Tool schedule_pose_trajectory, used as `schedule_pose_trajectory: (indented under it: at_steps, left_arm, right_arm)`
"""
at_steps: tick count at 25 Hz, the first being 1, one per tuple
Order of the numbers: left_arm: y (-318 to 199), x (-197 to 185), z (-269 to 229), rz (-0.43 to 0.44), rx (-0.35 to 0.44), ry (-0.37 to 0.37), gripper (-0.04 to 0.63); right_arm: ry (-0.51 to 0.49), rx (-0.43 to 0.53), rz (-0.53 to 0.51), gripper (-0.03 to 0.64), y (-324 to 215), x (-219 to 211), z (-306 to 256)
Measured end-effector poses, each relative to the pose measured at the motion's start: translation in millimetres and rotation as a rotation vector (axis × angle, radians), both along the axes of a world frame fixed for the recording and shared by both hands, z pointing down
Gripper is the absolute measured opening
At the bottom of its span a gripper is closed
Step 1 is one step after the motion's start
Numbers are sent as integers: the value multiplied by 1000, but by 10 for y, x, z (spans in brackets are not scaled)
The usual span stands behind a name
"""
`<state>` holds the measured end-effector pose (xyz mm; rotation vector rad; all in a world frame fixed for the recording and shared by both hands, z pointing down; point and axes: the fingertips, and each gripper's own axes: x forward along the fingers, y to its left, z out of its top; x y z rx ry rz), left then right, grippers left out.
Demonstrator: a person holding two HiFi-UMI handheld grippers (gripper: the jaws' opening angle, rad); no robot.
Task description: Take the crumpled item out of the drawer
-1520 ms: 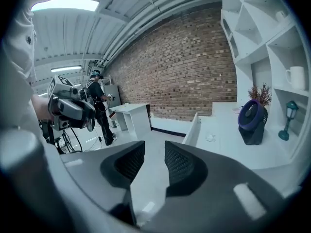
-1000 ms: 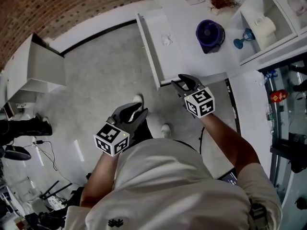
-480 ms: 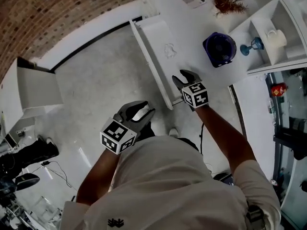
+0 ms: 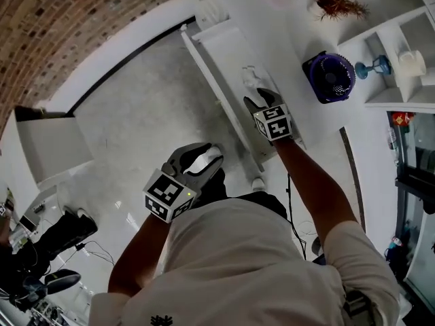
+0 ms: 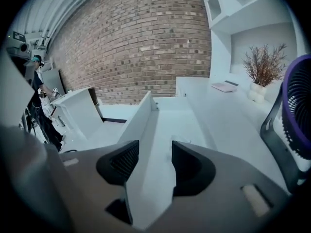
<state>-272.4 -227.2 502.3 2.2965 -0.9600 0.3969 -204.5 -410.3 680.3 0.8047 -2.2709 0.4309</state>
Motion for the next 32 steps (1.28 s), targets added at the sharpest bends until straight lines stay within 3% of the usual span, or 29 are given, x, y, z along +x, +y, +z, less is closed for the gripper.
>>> schedule_pose_trajectory:
  at_steps: [15,20,32]
  left_arm:
    - [-249,-457,403,31,-66,37,158]
    - [-238,-529,492,36,-82,41,158]
    - [-236,-528,563,51,-72,52,158]
  right_arm:
    - [155,-63,183,241,-756,-50,989]
    - [193,-64,172,247,-851,-57,1124]
    - [214,-43,166,111,-856,-51,1097]
